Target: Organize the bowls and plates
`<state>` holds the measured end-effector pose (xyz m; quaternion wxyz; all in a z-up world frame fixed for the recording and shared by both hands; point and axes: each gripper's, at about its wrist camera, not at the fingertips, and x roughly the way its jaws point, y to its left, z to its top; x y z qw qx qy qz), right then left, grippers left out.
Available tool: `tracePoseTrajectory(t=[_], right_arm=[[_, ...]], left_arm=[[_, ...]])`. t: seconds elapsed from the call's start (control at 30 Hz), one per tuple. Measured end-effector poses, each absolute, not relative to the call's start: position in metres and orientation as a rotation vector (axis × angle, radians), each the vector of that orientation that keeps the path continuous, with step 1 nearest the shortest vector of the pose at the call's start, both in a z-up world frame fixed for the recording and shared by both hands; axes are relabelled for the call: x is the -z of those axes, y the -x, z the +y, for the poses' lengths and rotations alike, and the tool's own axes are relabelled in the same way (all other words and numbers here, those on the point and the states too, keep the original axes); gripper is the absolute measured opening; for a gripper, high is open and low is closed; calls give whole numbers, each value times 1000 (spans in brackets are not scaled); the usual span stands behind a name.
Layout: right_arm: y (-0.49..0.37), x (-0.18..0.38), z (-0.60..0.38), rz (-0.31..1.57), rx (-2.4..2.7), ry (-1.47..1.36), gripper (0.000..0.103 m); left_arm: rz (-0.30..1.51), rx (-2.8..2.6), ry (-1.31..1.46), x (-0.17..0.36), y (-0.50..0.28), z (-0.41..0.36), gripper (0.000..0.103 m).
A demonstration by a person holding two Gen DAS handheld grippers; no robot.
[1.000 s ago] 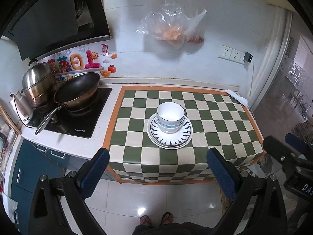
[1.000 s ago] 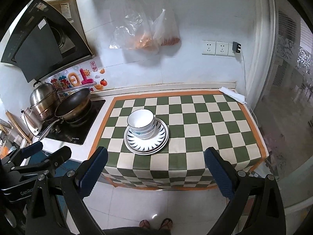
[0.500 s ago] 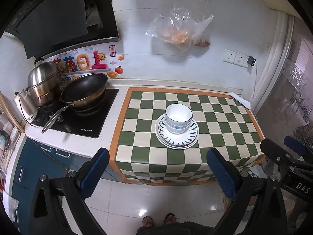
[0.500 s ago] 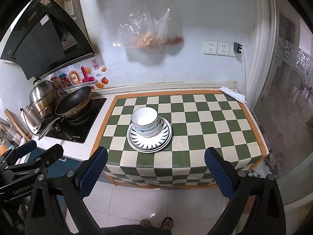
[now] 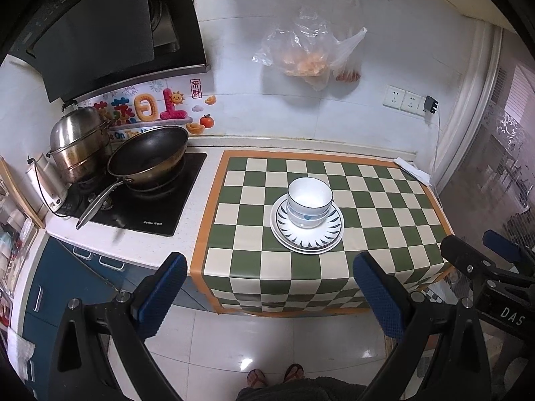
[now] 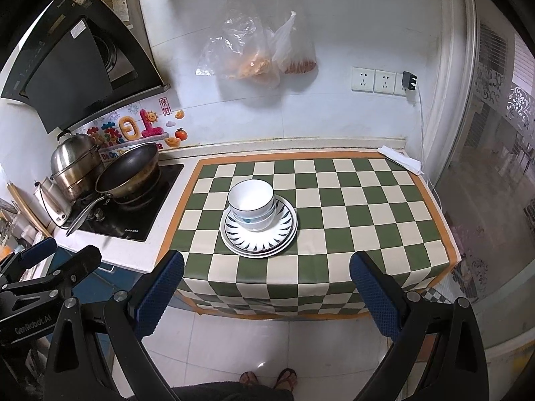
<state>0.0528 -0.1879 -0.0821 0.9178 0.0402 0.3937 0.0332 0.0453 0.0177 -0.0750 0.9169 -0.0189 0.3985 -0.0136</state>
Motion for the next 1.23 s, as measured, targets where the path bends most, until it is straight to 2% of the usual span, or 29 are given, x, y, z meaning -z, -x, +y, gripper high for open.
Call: tracePoseTrajectory(t=[1.23], right_arm=[[-39,82,-185,804,-62,-76,101]], left_arm=[[805,50,31,72,-43,27,102]])
